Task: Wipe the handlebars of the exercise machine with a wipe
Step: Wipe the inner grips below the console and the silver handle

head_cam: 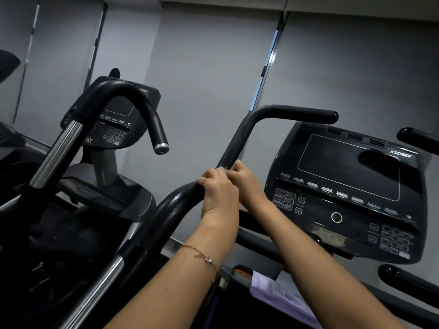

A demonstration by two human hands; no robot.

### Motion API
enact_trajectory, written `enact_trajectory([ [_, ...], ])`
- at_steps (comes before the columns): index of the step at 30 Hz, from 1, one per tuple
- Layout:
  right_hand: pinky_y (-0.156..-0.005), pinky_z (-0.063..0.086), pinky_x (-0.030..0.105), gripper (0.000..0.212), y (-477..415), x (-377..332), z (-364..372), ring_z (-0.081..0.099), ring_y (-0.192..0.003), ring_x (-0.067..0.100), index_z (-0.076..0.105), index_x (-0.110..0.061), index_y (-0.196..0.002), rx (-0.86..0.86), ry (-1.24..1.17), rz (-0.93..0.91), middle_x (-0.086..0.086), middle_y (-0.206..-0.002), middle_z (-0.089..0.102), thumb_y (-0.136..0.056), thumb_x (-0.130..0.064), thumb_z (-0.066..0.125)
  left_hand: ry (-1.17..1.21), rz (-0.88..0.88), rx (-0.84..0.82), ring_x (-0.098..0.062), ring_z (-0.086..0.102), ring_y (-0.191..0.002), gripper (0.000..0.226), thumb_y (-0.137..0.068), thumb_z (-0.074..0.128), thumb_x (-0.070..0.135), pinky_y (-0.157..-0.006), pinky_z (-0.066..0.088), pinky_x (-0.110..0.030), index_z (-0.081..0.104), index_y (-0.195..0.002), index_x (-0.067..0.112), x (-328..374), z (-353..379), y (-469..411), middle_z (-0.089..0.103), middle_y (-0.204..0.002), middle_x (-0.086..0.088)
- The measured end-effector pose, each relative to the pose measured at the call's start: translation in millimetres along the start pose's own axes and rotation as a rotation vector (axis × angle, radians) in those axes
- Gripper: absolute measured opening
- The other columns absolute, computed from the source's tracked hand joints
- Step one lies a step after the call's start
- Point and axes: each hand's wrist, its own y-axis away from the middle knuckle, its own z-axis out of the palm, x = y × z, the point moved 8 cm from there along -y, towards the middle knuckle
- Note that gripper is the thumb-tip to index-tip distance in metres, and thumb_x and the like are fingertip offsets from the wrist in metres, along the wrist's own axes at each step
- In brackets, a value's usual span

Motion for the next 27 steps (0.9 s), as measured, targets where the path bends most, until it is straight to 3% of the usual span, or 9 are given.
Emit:
enact_trajectory([
  [3, -0.062, 0.04, 0.026, 0.017, -8.2, 0.9, -35.3, 0.05, -0.072, 0.018, 0.065, -0.007, -0.089, 0.094, 0.226, -0.004, 0.001, -0.081, 0.05, -0.093, -0.018, 0.053, -0.006, 0.018, -0.007, -0.031, 0.048, -0.107, 0.032, -0.095, 0.037, 0.002, -0.085, 0.05, -0.034, 0.05, -0.124, -0.003, 1.1, -2.9, -2.4, 0.048, -0.118, -0.017],
  [5, -0.075, 0.046, 0.027, 0.023, 8.7, 4.8, -56.2, 0.053, -0.082, 0.018, 0.066, -0.004, -0.106, 0.255, 0.168, 0.045, 0.007, -0.097, 0.051, -0.094, -0.009, 0.048, -0.017, 0.02, -0.005, -0.031, 0.049, -0.107, 0.032, -0.095, 0.039, 0.003, -0.085, 0.051, -0.036, 0.051, -0.124, -0.002, -1.0, -5.0, -3.6, 0.049, -0.118, -0.017],
  [7, -0.086, 0.046, 0.028, 0.027, 38.4, 6.4, -48.2, 0.054, -0.09, 0.017, 0.063, -0.005, -0.114, 0.306, 0.097, 0.085, 0.007, -0.104, 0.051, -0.093, -0.006, 0.047, -0.02, 0.019, -0.009, -0.03, 0.05, -0.107, 0.032, -0.095, 0.039, 0.004, -0.084, 0.051, -0.036, 0.051, -0.124, 0.001, -3.2, -5.1, -4.3, 0.05, -0.12, -0.015],
  [10, -0.086, 0.046, 0.038, 0.023, 63.6, 2.9, 3.4, 0.052, -0.094, 0.028, 0.062, -0.001, -0.103, 0.117, 0.24, 0.107, 0.009, -0.098, 0.048, -0.094, -0.01, 0.043, -0.042, 0.027, -0.015, -0.028, 0.05, -0.108, 0.032, -0.095, 0.04, 0.007, -0.084, 0.051, -0.033, 0.052, -0.124, 0.003, -3.5, -3.9, -3.9, 0.05, -0.121, -0.013],
  [12, -0.087, 0.039, 0.037, 0.022, 69.1, 4.4, 19.6, 0.046, -0.108, 0.031, 0.057, -0.002, -0.108, 0.048, 0.377, 0.122, 0.015, -0.108, 0.048, -0.094, -0.007, 0.04, -0.066, 0.041, -0.015, -0.027, 0.05, -0.108, 0.032, -0.095, 0.042, 0.009, -0.085, 0.051, -0.03, 0.052, -0.125, 0.005, -3.9, -3.6, -3.0, 0.05, -0.122, -0.012],
  [17, -0.088, 0.039, 0.035, 0.025, 89.7, 21.9, -13.4, 0.044, -0.113, 0.032, 0.062, 0.0, -0.108, 0.131, 0.628, 0.16, 0.014, -0.118, 0.051, -0.092, -0.005, 0.043, -0.014, 0.102, 0.011, -0.025, 0.048, -0.109, 0.033, -0.092, 0.047, 0.012, -0.08, 0.044, -0.024, 0.052, -0.124, 0.01, -11.1, -6.7, -1.3, 0.051, -0.12, -0.008],
  [21, -0.085, 0.041, 0.033, 0.023, 108.9, 41.7, -41.4, 0.045, -0.11, 0.029, 0.062, 0.0, -0.108, 0.305, 0.604, 0.356, 0.013, -0.119, 0.049, -0.094, -0.006, 0.044, -0.009, 0.119, 0.034, -0.023, 0.049, -0.108, 0.032, -0.09, 0.049, 0.012, -0.075, 0.041, -0.023, 0.053, -0.122, 0.011, -15.1, -8.1, -0.3, 0.051, -0.118, -0.007],
  [24, -0.085, 0.041, 0.035, 0.025, 86.5, 12.9, 4.0, 0.045, -0.111, 0.033, 0.06, 0.004, -0.108, 0.174, 0.47, 0.24, 0.017, -0.117, 0.048, -0.095, -0.007, 0.042, -0.044, 0.133, 0.035, -0.026, 0.048, -0.11, 0.033, -0.092, 0.046, 0.012, -0.086, 0.047, -0.026, 0.051, -0.124, 0.009, -9.0, -6.7, 1.1, 0.05, -0.121, -0.01],
  [27, -0.085, 0.043, 0.038, 0.021, 73.9, -8.3, 33.2, 0.045, -0.107, 0.034, 0.06, 0.003, -0.104, 0.085, 0.449, 0.094, 0.017, -0.114, 0.047, -0.092, -0.001, 0.042, -0.106, 0.126, 0.043, -0.026, 0.05, -0.107, 0.032, -0.093, 0.045, 0.013, -0.087, 0.05, -0.028, 0.051, -0.124, 0.007, -3.1, -5.9, 2.0, 0.05, -0.119, -0.011],
])
